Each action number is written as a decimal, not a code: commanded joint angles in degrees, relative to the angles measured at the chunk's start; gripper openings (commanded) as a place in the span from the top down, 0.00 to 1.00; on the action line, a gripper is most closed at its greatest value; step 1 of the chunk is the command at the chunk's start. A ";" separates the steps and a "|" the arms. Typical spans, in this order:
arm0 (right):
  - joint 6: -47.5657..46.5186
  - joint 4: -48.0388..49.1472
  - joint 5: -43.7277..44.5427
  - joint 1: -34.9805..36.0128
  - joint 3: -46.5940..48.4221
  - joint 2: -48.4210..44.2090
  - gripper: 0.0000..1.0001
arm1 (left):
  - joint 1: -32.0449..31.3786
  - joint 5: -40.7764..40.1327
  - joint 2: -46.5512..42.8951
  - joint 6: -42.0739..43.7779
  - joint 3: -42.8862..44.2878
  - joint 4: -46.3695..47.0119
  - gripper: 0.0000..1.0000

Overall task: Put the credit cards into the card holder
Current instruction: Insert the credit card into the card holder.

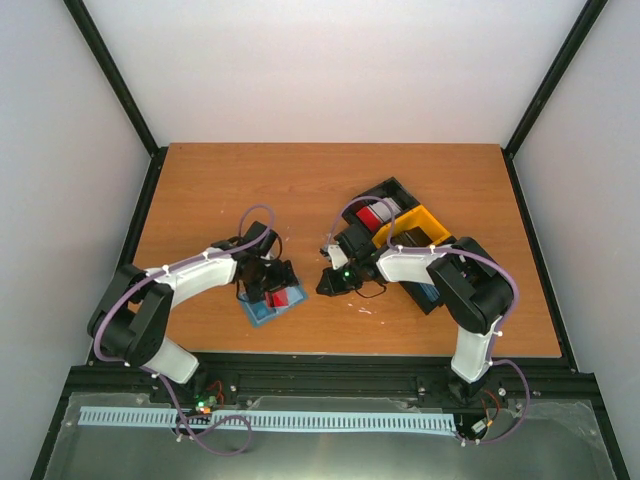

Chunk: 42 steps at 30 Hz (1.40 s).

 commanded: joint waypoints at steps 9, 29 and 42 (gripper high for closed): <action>2.89 6.11 4.92 -1.66 -0.67 -3.96 0.82 | -0.39 4.12 2.65 11.52 1.37 10.69 0.20; -1.06 1.56 8.40 -3.90 6.00 0.07 0.69 | -1.36 -7.43 8.91 8.79 12.38 -6.01 0.07; -0.10 1.84 5.17 -3.86 2.62 -1.83 0.70 | -1.71 -5.62 5.11 5.95 11.98 -7.20 0.08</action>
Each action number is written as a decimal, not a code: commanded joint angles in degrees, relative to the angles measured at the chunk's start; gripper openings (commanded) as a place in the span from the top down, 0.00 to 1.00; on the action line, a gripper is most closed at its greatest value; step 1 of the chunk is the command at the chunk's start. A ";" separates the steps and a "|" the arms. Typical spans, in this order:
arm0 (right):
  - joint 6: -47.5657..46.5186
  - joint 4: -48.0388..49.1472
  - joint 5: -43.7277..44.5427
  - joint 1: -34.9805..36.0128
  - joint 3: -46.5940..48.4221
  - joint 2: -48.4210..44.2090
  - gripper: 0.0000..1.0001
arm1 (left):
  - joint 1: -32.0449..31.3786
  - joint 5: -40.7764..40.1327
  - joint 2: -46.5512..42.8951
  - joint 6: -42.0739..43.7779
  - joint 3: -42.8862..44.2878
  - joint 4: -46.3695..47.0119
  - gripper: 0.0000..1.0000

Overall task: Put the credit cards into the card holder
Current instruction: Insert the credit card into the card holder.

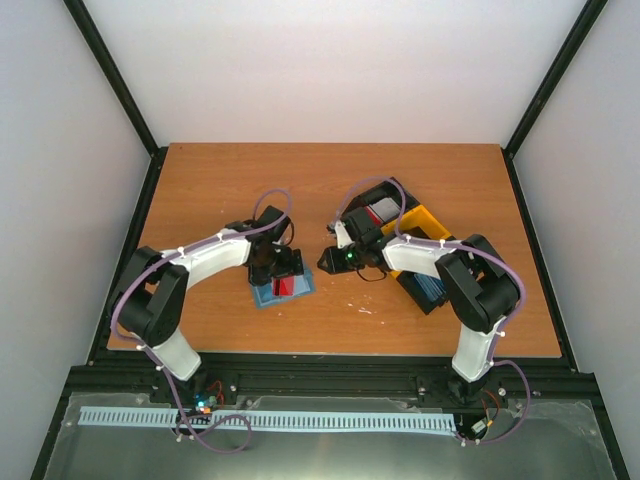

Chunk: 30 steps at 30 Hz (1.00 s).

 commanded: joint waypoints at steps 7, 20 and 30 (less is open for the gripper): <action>0.72 0.57 -7.16 1.36 -5.14 -2.43 0.69 | -0.65 4.79 -5.60 -6.46 -5.60 2.59 0.12; -0.14 0.25 -8.55 2.51 -4.95 -0.59 0.70 | -0.70 5.13 -5.65 -8.91 -8.55 4.06 0.20; -0.69 1.65 -12.02 2.69 -3.30 3.03 0.75 | -0.70 7.77 -4.51 -8.90 -10.02 7.28 0.26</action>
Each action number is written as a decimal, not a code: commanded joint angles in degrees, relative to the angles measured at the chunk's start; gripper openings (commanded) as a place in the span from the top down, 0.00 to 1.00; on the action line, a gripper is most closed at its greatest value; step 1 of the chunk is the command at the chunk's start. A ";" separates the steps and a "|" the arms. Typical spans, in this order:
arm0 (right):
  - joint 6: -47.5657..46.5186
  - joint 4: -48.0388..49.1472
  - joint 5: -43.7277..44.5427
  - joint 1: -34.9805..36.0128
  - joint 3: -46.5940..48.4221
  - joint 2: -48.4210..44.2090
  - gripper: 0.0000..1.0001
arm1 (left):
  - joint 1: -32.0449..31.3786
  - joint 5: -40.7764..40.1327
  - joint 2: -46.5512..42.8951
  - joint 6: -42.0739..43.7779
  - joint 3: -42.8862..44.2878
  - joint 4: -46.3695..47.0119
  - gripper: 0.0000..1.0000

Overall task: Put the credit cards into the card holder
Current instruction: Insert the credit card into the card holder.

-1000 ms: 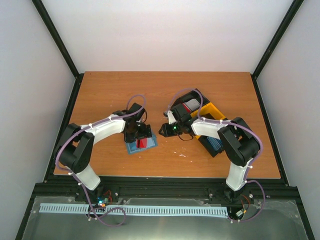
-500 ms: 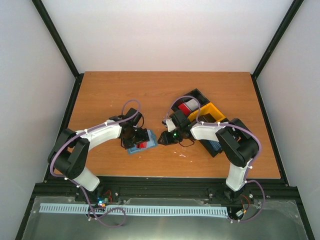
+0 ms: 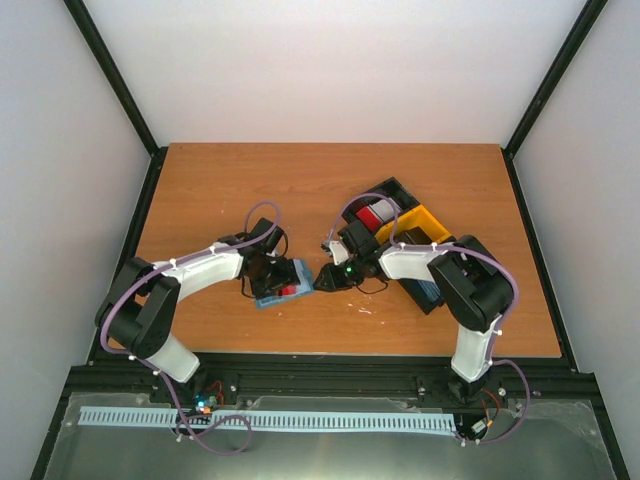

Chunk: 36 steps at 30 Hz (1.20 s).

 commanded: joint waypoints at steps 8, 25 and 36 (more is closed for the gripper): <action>-0.35 2.38 -2.92 0.64 2.00 4.35 0.78 | -0.59 2.29 0.78 -1.09 -1.42 4.32 0.27; -0.87 1.04 -0.28 0.70 1.96 3.36 0.77 | -0.55 -8.34 -3.30 -5.19 1.72 -5.40 0.24; -1.55 0.74 0.19 1.46 2.16 3.62 0.76 | -0.59 -4.85 -2.97 -6.77 -2.55 1.15 0.44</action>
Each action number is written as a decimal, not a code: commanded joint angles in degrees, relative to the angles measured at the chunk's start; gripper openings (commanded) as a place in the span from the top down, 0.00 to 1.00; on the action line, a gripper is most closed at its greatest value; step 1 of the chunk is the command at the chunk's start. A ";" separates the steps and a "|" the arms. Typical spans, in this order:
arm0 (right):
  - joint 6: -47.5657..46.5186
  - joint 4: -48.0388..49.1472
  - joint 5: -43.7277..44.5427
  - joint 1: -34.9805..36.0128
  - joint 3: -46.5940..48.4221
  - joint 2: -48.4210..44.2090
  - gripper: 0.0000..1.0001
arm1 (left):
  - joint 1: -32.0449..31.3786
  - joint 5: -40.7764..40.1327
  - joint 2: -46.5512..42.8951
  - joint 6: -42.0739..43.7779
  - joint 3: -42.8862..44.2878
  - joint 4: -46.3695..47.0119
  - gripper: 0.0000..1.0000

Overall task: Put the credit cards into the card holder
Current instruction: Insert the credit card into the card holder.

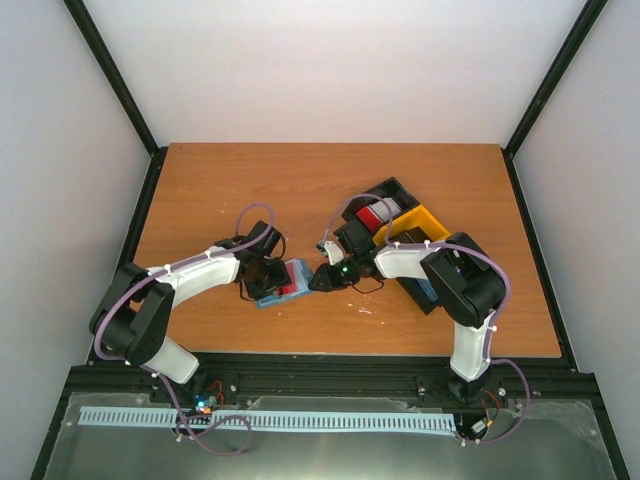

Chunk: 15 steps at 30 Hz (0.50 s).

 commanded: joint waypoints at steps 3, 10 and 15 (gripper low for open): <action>-1.14 -1.79 2.51 1.24 0.98 0.64 0.76 | -0.44 0.84 0.02 -1.55 -2.06 2.73 0.54; -1.27 -2.61 3.46 1.61 1.23 0.87 0.76 | -0.53 -2.35 3.34 -1.98 -1.92 0.18 0.64; -1.58 -3.39 4.11 1.81 1.69 0.95 0.76 | -1.00 -8.32 5.47 -2.51 -0.49 -4.87 0.70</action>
